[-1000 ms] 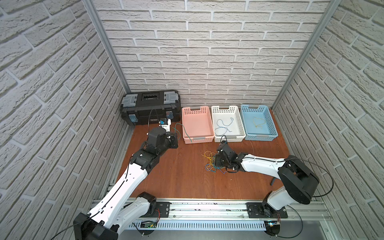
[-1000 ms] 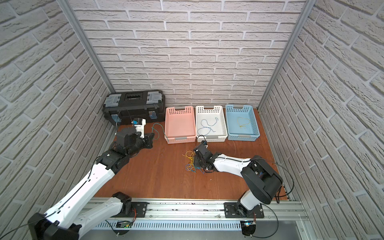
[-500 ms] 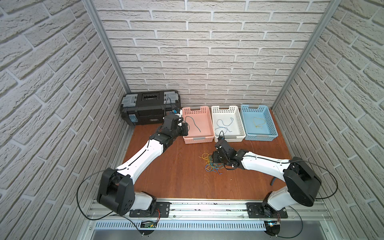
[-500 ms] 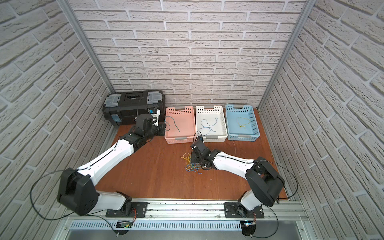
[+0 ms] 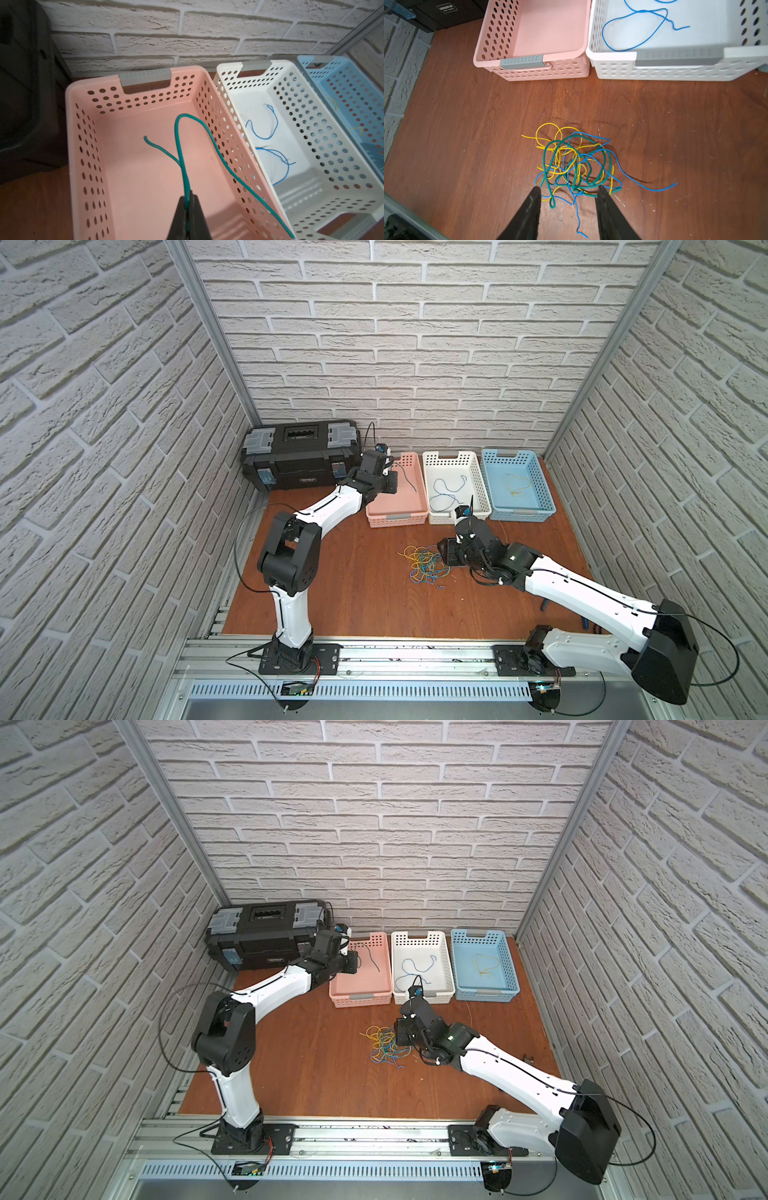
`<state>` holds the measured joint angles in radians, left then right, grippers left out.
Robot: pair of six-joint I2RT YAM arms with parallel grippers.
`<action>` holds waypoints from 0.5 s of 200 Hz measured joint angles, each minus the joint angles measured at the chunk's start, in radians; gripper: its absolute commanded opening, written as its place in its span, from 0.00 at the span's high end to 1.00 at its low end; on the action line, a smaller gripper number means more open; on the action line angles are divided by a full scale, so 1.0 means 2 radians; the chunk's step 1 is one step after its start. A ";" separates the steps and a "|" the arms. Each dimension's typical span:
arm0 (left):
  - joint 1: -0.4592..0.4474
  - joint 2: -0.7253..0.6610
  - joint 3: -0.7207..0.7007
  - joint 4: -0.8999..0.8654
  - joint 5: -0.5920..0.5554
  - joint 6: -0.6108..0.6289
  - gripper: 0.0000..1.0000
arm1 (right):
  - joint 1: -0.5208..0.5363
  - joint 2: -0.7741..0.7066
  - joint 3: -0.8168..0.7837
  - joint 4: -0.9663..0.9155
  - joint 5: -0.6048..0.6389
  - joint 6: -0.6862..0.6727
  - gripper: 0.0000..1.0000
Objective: Untangle and sort cables by color
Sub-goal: Place the cable in the bin.
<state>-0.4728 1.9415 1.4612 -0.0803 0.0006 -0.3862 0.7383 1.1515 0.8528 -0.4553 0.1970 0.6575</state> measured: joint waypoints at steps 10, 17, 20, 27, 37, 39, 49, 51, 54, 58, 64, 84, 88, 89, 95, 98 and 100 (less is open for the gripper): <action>0.000 0.021 0.011 -0.002 -0.002 0.003 0.93 | 0.000 -0.012 -0.001 -0.005 0.004 0.000 0.55; 0.000 0.034 0.018 -0.005 -0.002 0.004 0.90 | 0.000 -0.021 -0.003 -0.007 0.007 0.000 0.54; 0.000 0.040 0.021 -0.007 -0.002 0.005 0.88 | 0.000 -0.024 -0.003 -0.008 0.007 0.000 0.55; 0.000 0.051 0.026 -0.010 -0.003 0.005 0.84 | 0.000 -0.030 -0.004 -0.012 0.009 0.000 0.55; 0.000 0.062 0.030 -0.014 -0.004 0.008 0.75 | 0.000 -0.037 -0.004 -0.018 0.012 0.000 0.55; 0.000 0.064 0.030 -0.014 -0.004 0.006 0.74 | 0.000 -0.037 -0.004 -0.018 0.012 0.000 0.55; 0.000 0.068 0.030 -0.020 -0.006 0.005 0.64 | 0.000 -0.040 -0.004 -0.022 0.014 0.000 0.55; 0.000 0.068 0.030 -0.021 -0.006 0.008 0.62 | 0.000 -0.040 -0.004 -0.023 0.014 0.000 0.55; 0.000 0.069 0.030 -0.024 -0.006 0.005 0.60 | 0.000 -0.040 -0.004 -0.025 0.015 0.000 0.55; 0.000 0.069 0.030 -0.026 -0.006 0.008 0.57 | 0.000 -0.040 -0.004 -0.026 0.015 0.000 0.55; 0.000 0.068 0.030 -0.027 -0.007 0.007 0.54 | 0.000 -0.040 -0.005 -0.027 0.016 0.000 0.55; -0.002 0.058 0.025 -0.029 -0.008 0.009 0.51 | 0.001 -0.040 -0.009 -0.030 0.017 0.000 0.55; -0.002 0.055 0.023 -0.030 -0.008 0.009 0.50 | 0.001 -0.040 -0.010 -0.031 0.017 0.000 0.55; -0.002 0.053 0.022 -0.030 -0.008 0.010 0.50 | 0.001 -0.040 -0.010 -0.031 0.017 0.000 0.55; -0.003 0.046 0.017 -0.032 -0.009 0.010 0.50 | 0.001 -0.040 -0.012 -0.031 0.017 0.000 0.55; -0.003 0.041 0.014 -0.033 -0.009 0.011 0.50 | 0.001 -0.040 -0.012 -0.031 0.017 0.000 0.55; -0.003 0.038 0.013 -0.035 -0.009 0.012 0.49 | 0.001 -0.040 -0.012 -0.031 0.017 0.000 0.55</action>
<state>-0.4793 2.0178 1.4868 -0.1497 -0.0177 -0.3626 0.7399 1.0714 0.8280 -0.5167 0.2306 0.6579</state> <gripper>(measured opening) 0.499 0.453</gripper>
